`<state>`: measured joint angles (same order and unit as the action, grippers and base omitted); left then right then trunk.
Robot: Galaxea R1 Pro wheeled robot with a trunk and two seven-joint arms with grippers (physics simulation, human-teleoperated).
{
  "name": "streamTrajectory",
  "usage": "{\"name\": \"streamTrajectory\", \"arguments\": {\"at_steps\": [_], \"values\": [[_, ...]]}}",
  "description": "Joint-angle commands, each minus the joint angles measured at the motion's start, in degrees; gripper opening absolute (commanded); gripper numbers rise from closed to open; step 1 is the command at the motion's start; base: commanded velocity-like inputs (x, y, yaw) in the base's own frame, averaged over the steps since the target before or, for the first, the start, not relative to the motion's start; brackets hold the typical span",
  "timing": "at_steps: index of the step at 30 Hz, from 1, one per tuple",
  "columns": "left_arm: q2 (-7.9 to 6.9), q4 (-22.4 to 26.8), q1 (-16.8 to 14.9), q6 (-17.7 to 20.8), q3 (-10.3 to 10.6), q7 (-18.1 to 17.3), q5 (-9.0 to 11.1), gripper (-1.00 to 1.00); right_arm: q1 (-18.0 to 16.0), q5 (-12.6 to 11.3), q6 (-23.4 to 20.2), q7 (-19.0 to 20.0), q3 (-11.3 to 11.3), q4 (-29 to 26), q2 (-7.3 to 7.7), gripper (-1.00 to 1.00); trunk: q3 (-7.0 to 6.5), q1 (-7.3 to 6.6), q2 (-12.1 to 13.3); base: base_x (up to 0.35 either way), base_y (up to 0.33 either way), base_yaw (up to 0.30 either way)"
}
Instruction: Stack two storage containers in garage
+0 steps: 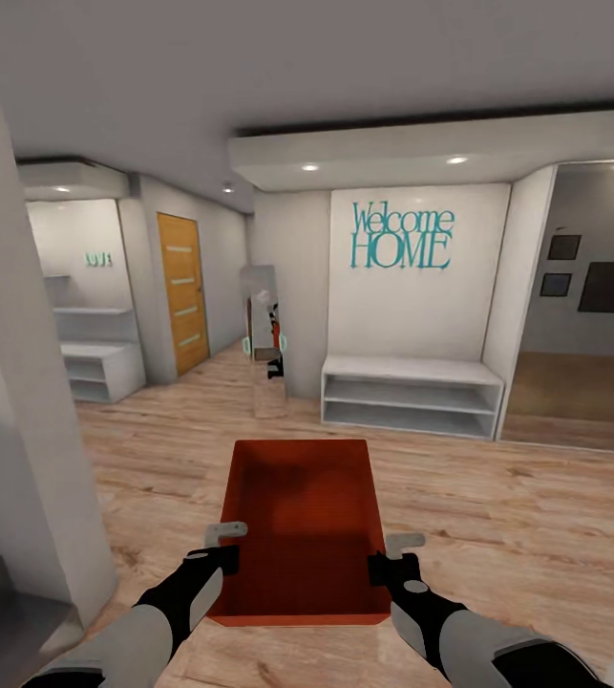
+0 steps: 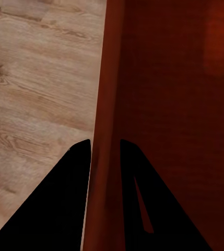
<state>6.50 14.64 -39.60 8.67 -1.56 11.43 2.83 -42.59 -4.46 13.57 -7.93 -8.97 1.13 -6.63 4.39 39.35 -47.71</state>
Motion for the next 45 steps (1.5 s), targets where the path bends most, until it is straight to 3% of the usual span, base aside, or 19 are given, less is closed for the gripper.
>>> {"name": "streamTrajectory", "arguments": {"at_steps": [1, 17, 31, 45], "values": [[-0.78, 0.3, -0.04, -3.74, -1.25, 3.25, -1.08, -1.0, -0.04, 0.69, 0.05, -0.07, 2.34, 0.1, -0.05, -1.0, 0.1, 0.05, -0.08, 0.322, 0.0, 0.0], [-0.79, 0.34, -0.04, -3.75, -1.25, 3.25, -1.09, -1.0, -0.04, 0.69, 0.05, 0.02, 2.38, 0.1, -0.05, -1.0, 0.1, 0.05, -0.08, 0.322, 0.0, 0.004], [-0.79, 0.39, -0.04, -3.75, -1.25, 3.25, -1.15, -1.0, -0.04, 0.69, 0.05, 0.04, 2.38, 0.1, -0.05, -1.0, 0.1, 0.05, -0.08, 0.322, 0.0, 0.236], [-0.79, 0.39, -0.04, -3.75, -1.25, 3.25, -1.16, -1.0, -0.04, 0.69, -0.02, 0.28, 2.38, 0.1, -0.05, -1.0, 0.1, 0.05, -0.08, 0.322, 0.0, 0.017]]}}
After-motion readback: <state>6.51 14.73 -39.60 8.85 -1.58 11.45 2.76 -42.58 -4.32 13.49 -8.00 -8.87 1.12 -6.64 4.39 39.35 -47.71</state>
